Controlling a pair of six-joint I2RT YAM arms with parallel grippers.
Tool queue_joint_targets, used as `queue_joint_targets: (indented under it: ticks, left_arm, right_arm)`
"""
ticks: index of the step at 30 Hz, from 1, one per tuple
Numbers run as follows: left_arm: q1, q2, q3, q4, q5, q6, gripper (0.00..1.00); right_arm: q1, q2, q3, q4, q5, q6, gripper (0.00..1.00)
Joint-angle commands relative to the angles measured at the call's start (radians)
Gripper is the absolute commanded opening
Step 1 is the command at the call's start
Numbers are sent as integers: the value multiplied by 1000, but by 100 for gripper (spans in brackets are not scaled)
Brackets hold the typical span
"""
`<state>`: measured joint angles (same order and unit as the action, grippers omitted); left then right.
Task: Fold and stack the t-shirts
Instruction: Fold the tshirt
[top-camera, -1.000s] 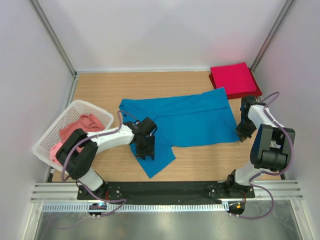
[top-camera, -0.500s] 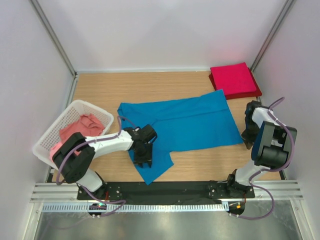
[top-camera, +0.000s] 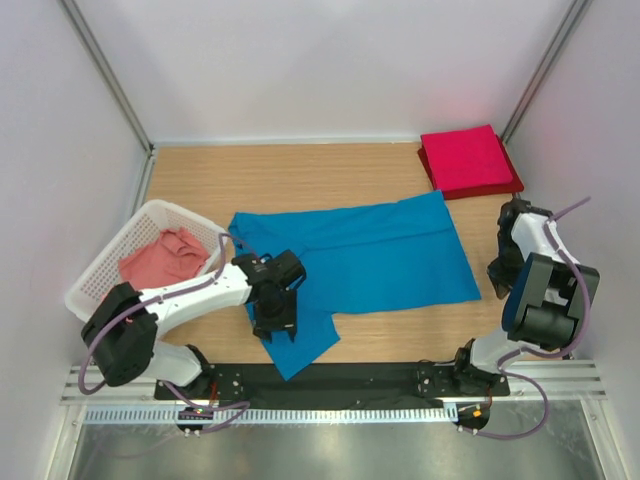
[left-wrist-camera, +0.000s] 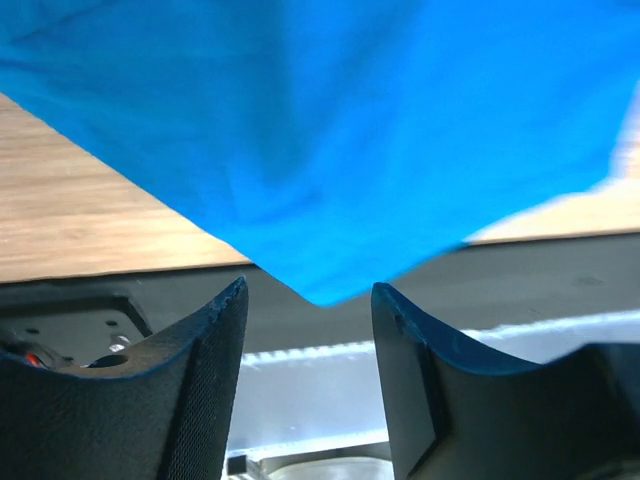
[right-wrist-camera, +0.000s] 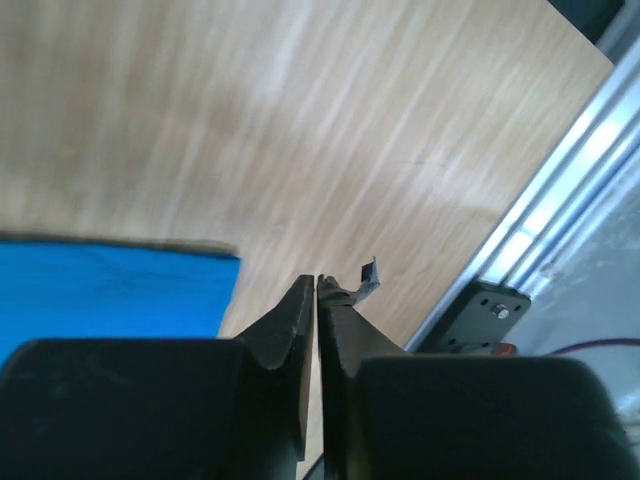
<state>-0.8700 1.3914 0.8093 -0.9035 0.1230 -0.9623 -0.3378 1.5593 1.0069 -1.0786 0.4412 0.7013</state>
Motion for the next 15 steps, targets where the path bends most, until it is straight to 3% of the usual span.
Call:
queue_joint_targets:
  ticks: [1,3,4,7,10,15]
  left_arm:
    - [-1,-32,143,-96,-57,22,56]
    - [14,-17,241,-129,-86,66,58]
    - [26,-5,269,-135,-95,82,59]
    - [110,47,349,-124,-94,145,59]
    - [216,86,396,-80,-43,191,60]
    - [310,109,456,-66,-23,234,60]
  right_arm:
    - [9,-45,99,-10,-79,30,14]
    - [17,-56,131,37,-166,15,31]
    - [32,-56,131,116,-265,-12,36]
    - [68,0,134,236,-328,-62,43]
    - [117,111,168,307,-381,-141,42]
    - [221,212,259,307,-311,-206,29]
